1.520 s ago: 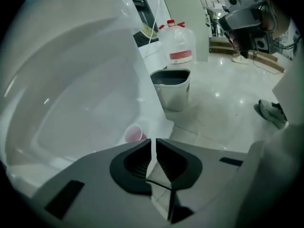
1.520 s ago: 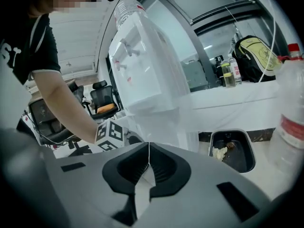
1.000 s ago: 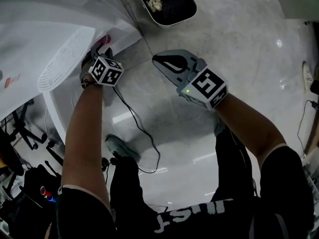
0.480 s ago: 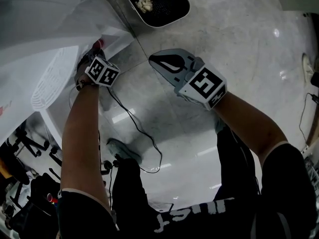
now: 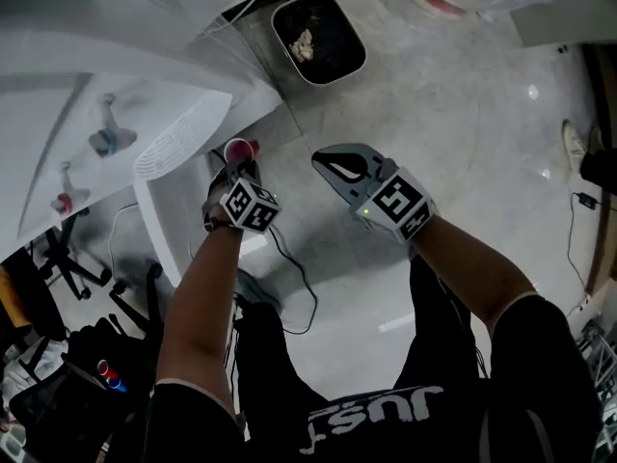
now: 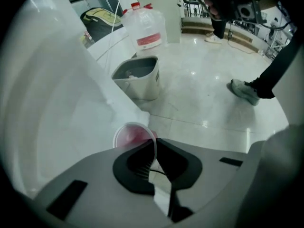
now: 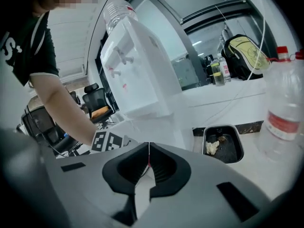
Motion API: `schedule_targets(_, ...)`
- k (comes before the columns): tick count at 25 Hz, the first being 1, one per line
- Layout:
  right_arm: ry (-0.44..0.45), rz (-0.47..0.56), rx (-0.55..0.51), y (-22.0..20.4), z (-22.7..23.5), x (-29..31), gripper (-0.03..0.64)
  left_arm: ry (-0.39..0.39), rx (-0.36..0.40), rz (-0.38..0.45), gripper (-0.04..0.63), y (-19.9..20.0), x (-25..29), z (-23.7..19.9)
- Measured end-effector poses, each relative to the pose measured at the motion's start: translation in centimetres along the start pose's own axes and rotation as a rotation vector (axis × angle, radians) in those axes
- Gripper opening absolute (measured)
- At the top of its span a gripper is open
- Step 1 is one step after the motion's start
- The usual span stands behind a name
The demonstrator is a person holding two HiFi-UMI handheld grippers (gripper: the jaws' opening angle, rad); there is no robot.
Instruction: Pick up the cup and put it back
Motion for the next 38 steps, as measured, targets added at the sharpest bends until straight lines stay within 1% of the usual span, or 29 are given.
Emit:
schedule_targets(2, -0.005, -0.018, 0.024, 2.3, -2.9, -2.0, 0.034, -0.045, -0.02, 0.03, 0.025, 0.7, -5.6, 2.3)
schedule_targets(4, -0.007, -0.025, 0.03, 5.4, -5.2, -4.0, 0.034, -0.063, -0.041, 0.096, 0.025, 2.0, -10.8, 3.4)
schedule_targets(8, 0.012, -0.025, -0.031, 13.8, -9.2, -7.2, 0.034, -0.063, -0.12, 0.234, 0.025, 6.2, -22.5, 1.7)
schedule_targets(11, 0.038, -0.031, -0.074, 20.8, -14.8, -10.3, 0.034, -0.068, -0.176, 0.325, 0.025, 8.1, -33.6, 0.4)
schedule_targets(13, 0.058, -0.017, -0.112, 26.1, -18.7, -12.1, 0.034, -0.065, -0.194, 0.38, 0.025, 9.1, -41.0, -1.1)
schedule_targets(15, 0.086, 0.002, -0.165, 31.3, -22.5, -13.4, 0.034, -0.048, -0.189, 0.423, 0.025, 9.8, -47.9, -2.7)
schedule_targets(18, 0.139, 0.02, -0.247, 37.6, -27.8, -15.3, 0.034, -0.012, -0.169, 0.47, 0.025, 10.4, -56.9, -4.3)
schedule_targets(22, 0.19, 0.065, -0.308, 45.8, -32.7, -17.2, 0.034, 0.103, -0.094, 0.518, 0.025, 11.2, -67.1, -7.2)
schedule_targets(27, 0.218, 0.131, -0.388, 53.3, -36.2, -19.2, 0.034, 0.214, -0.067, 0.599, 0.025, 12.1, -76.9, -9.3)
schedule_targets(29, 0.225, 0.159, -0.396, 55.7, -37.4, -19.8, 0.034, 0.269, -0.042, 0.633, 0.025, 12.6, -80.2, -10.1)
schedule_targets(33, 0.232, 0.193, -0.393, 58.6, -39.0, -20.7, 0.034, 0.352, 0.012, 0.687, 0.025, 13.2, -85.2, -10.4)
schedule_targets(38, 0.209, 0.236, -0.391, 61.4, -39.2, -21.8, 0.032, 0.391, 0.026, 0.747, 0.025, 13.8, -88.6, -11.1)
Point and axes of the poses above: the fingertips, and each gripper's own axes: x forward along the fingers, z to its right, y out of its top, the point moved 4 cm from there along -x, backward along the fingers, and after that the axes turned 5 degrees about z, right-handed, at the moved point
